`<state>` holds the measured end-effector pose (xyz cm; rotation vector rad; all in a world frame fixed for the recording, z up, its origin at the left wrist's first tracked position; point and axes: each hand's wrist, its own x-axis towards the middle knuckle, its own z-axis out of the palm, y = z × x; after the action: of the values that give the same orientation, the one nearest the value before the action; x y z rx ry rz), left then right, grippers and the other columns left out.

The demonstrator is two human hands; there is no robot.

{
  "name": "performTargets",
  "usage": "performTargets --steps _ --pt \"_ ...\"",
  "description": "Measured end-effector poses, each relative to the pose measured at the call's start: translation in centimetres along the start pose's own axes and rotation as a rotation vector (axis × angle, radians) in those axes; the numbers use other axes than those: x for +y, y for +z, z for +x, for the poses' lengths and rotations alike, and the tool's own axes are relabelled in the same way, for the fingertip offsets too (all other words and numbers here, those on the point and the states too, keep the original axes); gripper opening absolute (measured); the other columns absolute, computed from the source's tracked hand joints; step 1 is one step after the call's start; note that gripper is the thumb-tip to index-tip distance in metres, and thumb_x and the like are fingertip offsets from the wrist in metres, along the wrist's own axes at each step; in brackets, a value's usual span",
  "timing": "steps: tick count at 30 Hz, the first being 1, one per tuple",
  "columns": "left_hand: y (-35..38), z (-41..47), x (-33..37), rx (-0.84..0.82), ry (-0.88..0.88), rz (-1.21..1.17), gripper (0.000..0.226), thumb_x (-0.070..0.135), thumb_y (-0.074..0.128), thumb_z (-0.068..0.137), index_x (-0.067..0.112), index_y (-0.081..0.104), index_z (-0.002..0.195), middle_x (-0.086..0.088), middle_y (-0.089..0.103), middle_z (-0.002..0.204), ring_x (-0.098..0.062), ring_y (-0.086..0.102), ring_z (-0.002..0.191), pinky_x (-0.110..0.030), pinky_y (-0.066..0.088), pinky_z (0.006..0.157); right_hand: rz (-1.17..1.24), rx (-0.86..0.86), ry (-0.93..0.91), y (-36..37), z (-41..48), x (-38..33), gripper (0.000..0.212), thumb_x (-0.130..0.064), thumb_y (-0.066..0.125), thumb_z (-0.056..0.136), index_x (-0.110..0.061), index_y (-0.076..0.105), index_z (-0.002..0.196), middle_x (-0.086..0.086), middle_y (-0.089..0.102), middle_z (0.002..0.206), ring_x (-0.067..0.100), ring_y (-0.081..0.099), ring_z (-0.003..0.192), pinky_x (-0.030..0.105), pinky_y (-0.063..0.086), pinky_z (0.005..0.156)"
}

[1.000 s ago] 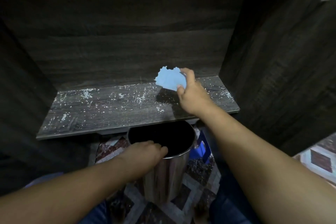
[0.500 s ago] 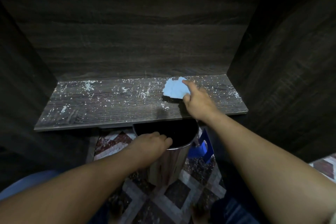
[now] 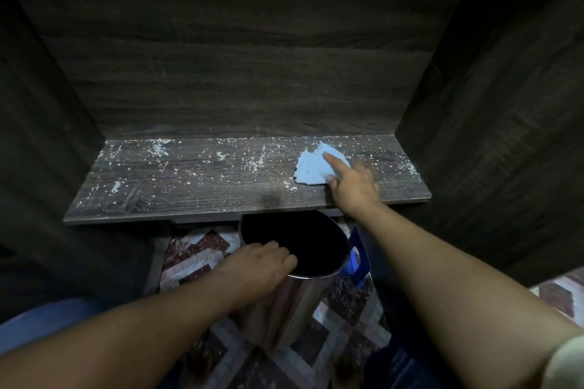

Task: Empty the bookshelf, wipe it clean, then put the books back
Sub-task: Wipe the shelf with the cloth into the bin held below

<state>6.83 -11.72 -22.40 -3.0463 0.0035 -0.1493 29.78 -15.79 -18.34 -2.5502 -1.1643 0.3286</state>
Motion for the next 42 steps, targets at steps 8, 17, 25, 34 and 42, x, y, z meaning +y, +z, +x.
performTargets --steps 8,17,25,34,42 --pt "0.3 -0.4 -0.5 -0.001 -0.009 0.001 0.023 0.013 0.034 0.068 0.020 0.056 0.070 0.004 0.052 0.062 -0.015 0.055 0.057 -0.023 0.043 0.042 -0.153 -0.117 0.026 0.1 0.4 0.4 0.054 -0.037 0.046 0.098 -0.045 0.028 0.148 0.018 0.035 0.148 0.036 0.031 0.136 0.051 0.034 0.107" --pt "0.1 -0.7 -0.7 0.007 -0.027 0.003 0.031 0.013 0.029 0.063 0.021 0.058 0.069 0.005 0.053 0.061 -0.014 0.055 0.055 -0.020 0.037 0.040 -0.210 -0.354 -0.138 -0.9 -0.3 -1.4 0.056 -0.039 0.060 0.085 -0.046 0.045 0.138 0.001 0.045 0.148 0.027 0.044 0.132 0.043 0.040 0.107" --pt "0.2 -0.7 -0.6 -0.002 -0.040 -0.015 0.031 0.013 0.028 0.063 0.022 0.057 0.070 0.007 0.053 0.063 -0.011 0.054 0.056 -0.019 0.036 0.039 -0.097 0.022 -0.073 -2.0 -0.6 -1.9 0.052 -0.040 0.048 0.094 -0.046 0.035 0.144 0.012 0.045 0.139 0.034 0.043 0.128 0.047 0.041 0.102" --pt "0.0 -0.6 -0.5 -0.023 -0.052 -0.052 0.023 0.011 0.038 0.067 0.019 0.056 0.079 0.004 0.055 0.070 -0.014 0.057 0.065 -0.023 0.041 0.045 -0.127 -0.095 -0.004 0.8 0.2 -0.2 0.050 -0.041 0.047 0.098 -0.047 0.032 0.145 0.014 0.034 0.148 0.034 0.031 0.135 0.052 0.031 0.105" --pt "0.7 -0.8 -1.0 -0.046 -0.032 -0.067 0.040 0.006 0.072 0.049 0.018 0.050 0.080 0.002 0.053 0.069 -0.016 0.054 0.061 -0.023 0.042 0.043 -0.227 -0.281 -0.165 -0.1 0.3 -0.5 0.055 -0.038 0.060 0.090 -0.051 0.040 0.140 0.010 0.040 0.149 0.031 0.041 0.133 0.044 0.038 0.108"
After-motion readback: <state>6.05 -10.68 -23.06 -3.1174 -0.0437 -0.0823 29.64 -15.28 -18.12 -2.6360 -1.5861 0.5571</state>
